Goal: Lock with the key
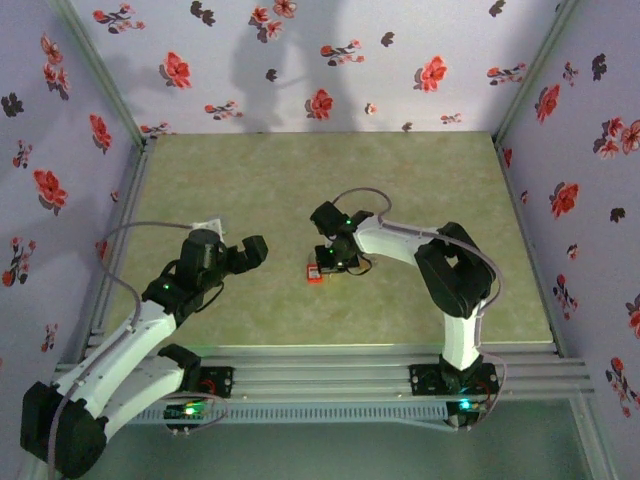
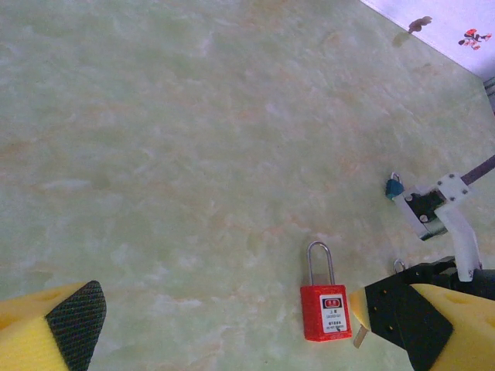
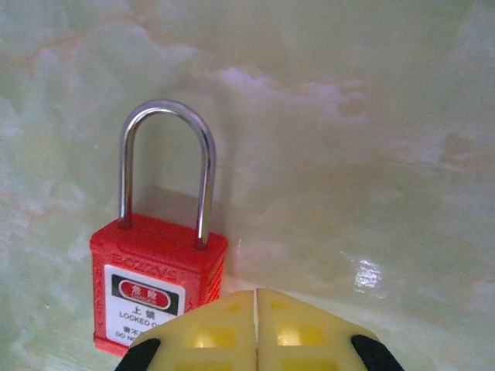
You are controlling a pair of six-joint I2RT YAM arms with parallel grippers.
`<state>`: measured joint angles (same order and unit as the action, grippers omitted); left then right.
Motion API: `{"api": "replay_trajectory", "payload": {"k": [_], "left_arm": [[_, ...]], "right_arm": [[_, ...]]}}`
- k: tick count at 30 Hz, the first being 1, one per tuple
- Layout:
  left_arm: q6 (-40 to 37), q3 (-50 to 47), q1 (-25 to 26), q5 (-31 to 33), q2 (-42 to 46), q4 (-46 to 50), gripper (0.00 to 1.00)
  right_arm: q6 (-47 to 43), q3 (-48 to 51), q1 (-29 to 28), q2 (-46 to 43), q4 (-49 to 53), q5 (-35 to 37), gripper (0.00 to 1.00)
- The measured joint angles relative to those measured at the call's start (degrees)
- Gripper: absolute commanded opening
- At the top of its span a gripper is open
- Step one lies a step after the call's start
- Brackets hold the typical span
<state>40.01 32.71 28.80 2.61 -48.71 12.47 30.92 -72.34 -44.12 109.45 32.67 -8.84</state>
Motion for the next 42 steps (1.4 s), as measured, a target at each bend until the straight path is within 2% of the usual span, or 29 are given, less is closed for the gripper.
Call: {"api": "replay_trajectory", "payload": {"k": [6, 16, 30, 35, 36, 38, 42], "left_arm": [[-0.13, -0.02, 0.00, 0.00, 0.00, 0.00, 1.00], [-0.15, -0.15, 0.00, 0.02, 0.04, 0.00, 1.00], [-0.15, -0.22, 0.00, 0.39, 0.04, 0.00, 1.00], [-0.17, -0.26, 0.00, 0.46, 0.04, -0.02, 1.00], [-0.20, -0.28, 0.00, 0.59, 0.04, -0.02, 1.00], [-0.20, -0.55, 0.00, 1.18, 0.04, -0.07, 1.00], [-0.11, -0.74, 0.00, 2.75, 0.04, 0.02, 1.00]], "right_arm": [[-0.57, -0.76, 0.22, 0.83, -0.02, -0.63, 0.00], [-1.18, -1.44, 0.28, 0.98, 0.09, -0.85, 0.12], [-2.29, -2.60, 0.37, 1.07, 2.19, 0.20, 0.22], [-3.37, -3.45, 0.37, -0.59, 4.90, 2.34, 0.38], [-3.69, -3.63, 0.37, -1.51, 5.51, 2.73, 0.43], [-4.31, -4.17, 0.37, -4.04, 6.56, 3.63, 0.62], [-6.19, -4.61, 0.35, -10.80, 7.34, 5.70, 0.86]]}}
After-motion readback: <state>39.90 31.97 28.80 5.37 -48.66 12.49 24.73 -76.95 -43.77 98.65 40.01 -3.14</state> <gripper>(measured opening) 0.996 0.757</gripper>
